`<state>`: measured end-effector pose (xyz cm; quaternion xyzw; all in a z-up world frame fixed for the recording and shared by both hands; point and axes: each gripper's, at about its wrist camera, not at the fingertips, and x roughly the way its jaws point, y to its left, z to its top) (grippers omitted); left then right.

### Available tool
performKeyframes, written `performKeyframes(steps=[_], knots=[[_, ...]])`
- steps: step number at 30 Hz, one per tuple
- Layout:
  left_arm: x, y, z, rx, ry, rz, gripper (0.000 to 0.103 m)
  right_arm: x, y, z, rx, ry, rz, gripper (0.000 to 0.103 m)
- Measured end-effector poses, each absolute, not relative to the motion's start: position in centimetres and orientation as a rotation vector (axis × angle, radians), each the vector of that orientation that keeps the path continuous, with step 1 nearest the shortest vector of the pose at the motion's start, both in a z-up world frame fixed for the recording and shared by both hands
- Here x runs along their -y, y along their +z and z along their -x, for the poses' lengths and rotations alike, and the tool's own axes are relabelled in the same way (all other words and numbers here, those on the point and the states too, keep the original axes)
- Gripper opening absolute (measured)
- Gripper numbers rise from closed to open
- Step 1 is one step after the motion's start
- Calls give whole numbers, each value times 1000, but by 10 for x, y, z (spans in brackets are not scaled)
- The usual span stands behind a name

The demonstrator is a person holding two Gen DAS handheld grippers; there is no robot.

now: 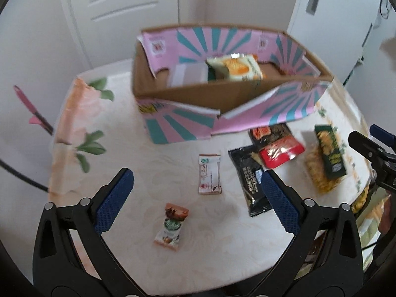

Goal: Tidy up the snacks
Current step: 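Withdraw both tools from the box toward the remaining snacks, then grasp the white snack bar with the left tool while the right tool grasps the green cracker packet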

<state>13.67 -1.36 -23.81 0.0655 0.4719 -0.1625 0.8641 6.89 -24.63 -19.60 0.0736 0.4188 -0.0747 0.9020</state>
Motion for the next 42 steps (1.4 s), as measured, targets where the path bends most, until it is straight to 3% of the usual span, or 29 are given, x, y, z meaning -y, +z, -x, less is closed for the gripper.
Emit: performKeyframes(steps=[2,8,12,15,17,24,28,31,42], knots=[[17,-254,-141,-1000,-352,-151,92,244,-207,-68,-870,-178,-163,100],[22,-282,-149,-990,-360,-190,90,243,-235,-66,-879,-238,-189,98],[26,-295,-153,-999,-363,-201,78,242,-250,-68,-877,-270,-181,80],[29,-300,-153,-996,-364,-202,77,244,-257,-71,-874,-286,-175,76],[31,-302,-152,-991,-366,-210,70,245,-259,-73,-866,-296,-171,75],[32,-306,-151,-986,-367,-201,63,242,-265,-74,-853,-295,-157,59],[33,-305,-151,-983,-373,-183,43,242,-267,-75,-853,-293,-163,53],[35,-303,-153,-985,-384,-174,21,242,-268,-76,-852,-288,-153,43],[34,-300,-153,-991,-373,-149,21,239,-264,-74,-826,-299,-136,40]])
